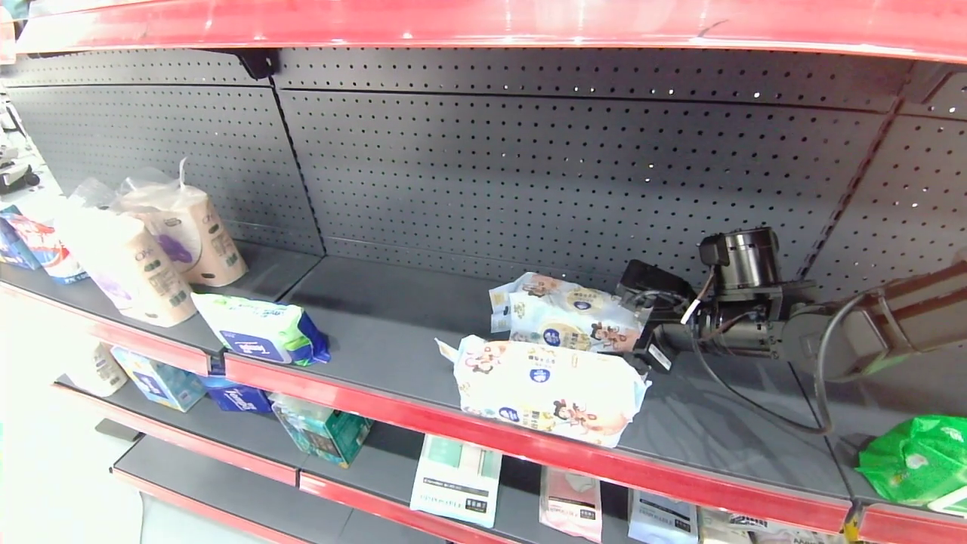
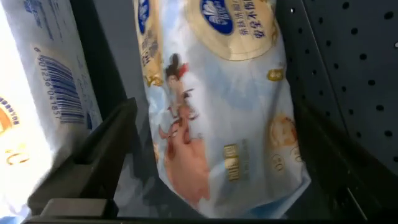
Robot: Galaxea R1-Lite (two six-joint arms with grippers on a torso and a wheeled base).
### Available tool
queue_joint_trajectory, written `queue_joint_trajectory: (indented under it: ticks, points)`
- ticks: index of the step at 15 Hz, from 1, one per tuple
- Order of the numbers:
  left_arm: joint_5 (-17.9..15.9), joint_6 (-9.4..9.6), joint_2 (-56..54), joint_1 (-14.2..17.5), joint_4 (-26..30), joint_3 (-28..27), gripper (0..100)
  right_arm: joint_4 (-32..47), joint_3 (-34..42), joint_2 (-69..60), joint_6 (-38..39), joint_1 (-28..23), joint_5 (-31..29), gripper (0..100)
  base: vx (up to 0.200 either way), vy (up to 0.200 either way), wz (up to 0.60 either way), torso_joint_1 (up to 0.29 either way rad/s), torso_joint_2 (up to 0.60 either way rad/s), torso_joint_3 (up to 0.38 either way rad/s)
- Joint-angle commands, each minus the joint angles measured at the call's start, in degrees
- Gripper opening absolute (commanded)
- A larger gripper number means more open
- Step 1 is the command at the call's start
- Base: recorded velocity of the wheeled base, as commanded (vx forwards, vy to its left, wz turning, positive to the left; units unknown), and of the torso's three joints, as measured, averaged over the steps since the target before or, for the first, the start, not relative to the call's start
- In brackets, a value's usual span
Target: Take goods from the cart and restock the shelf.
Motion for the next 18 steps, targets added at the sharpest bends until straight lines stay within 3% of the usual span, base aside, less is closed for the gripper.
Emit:
queue_joint_trajectory:
  ticks: [1, 6, 10, 18]
  points:
    - [0.0, -0.01, 0.0, 0.0, 0.0, 0.0, 100, 0.0, 0.2, -0.1, 0.0, 0.0, 0.1, 100, 0.0, 0.0, 0.0, 0.0, 0.0, 0.0]
    - [0.0, -0.01, 0.0, 0.0, 0.0, 0.0, 100, 0.0, 1.0, -2.6, 1.2, -2.7, -2.3, 100, 0.0, 0.0, 0.0, 0.0, 0.0, 0.0]
    - [-0.1, -0.01, 0.0, 0.0, 0.0, 0.0, 100, -0.1, 8.0, -6.6, 2.3, -5.0, -5.1, 100, 0.0, 0.0, 0.0, 0.0, 0.0, 0.0]
    - [0.0, -0.01, 0.0, 0.0, 0.0, 0.0, 100, -0.1, 5.7, -6.4, 6.5, -4.9, -11.5, 100, 0.0, 0.0, 0.0, 0.0, 0.0, 0.0]
